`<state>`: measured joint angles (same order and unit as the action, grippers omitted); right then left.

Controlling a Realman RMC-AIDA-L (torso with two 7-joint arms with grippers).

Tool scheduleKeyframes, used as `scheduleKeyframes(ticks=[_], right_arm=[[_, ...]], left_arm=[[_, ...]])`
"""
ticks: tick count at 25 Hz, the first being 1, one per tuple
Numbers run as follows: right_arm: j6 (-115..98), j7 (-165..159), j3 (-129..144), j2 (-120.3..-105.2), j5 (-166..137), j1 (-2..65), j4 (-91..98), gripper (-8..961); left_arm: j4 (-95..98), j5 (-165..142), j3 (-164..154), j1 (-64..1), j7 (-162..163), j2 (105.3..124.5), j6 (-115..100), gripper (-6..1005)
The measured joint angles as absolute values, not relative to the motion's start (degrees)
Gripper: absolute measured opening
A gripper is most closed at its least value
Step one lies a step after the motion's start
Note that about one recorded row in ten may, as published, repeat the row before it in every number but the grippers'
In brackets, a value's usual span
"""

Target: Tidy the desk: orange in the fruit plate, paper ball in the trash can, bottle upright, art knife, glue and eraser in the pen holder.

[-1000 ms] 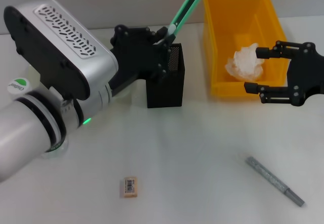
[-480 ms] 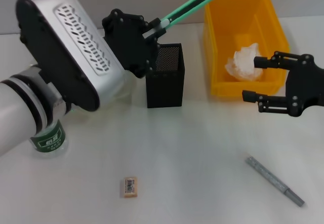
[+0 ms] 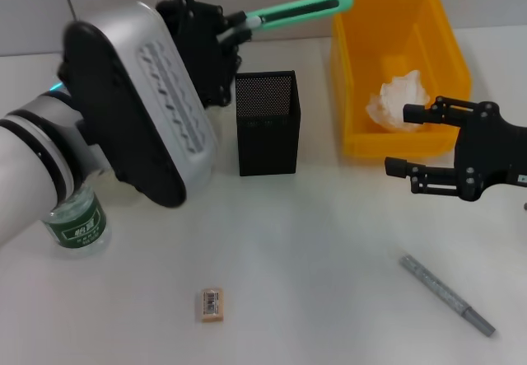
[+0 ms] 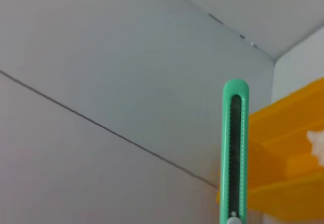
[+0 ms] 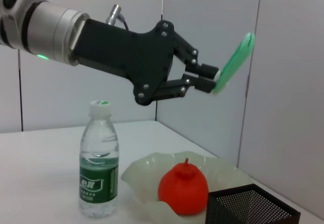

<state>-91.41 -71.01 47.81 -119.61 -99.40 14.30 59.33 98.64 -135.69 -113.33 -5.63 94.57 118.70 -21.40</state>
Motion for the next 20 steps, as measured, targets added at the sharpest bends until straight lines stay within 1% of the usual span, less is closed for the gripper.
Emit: scheduleKeyframes(ticks=[3,5,6,10,13,20], right_arm=[[-91.43,-69.97,47.81,-119.51,-98.62,14.50,57.06,761],[-91.80,-69.28,47.75,-119.46,-98.11,14.59,55.38,761],[-92.00,-69.06,47.71,-119.45,-97.75,14.65,54.46,761],[-92.34,-68.03,47.21,-119.36,-96.63,14.29,51.43,761],[-93.45,-67.74,46.59,-119.35,-95.73,13.18,51.02,761],[-99.60,-68.06,42.23,-119.26,-94.95,10.20,51.78,762]], left_arm=[[98.64,-135.69,-113.33,-5.63,94.57,118.70,-21.40,101],[98.69,-141.60,-114.40,-5.43,93.38,118.82,-19.01,101],[98.40,-151.07,-115.78,-5.69,93.39,118.86,-16.25,101],[97.86,-155.86,-116.43,-5.84,93.42,118.85,-14.37,102],[96.73,-162.21,-117.29,-5.38,93.48,118.83,-10.75,102],[94.14,-165.29,-117.34,-5.19,89.37,118.91,-7.40,102]])
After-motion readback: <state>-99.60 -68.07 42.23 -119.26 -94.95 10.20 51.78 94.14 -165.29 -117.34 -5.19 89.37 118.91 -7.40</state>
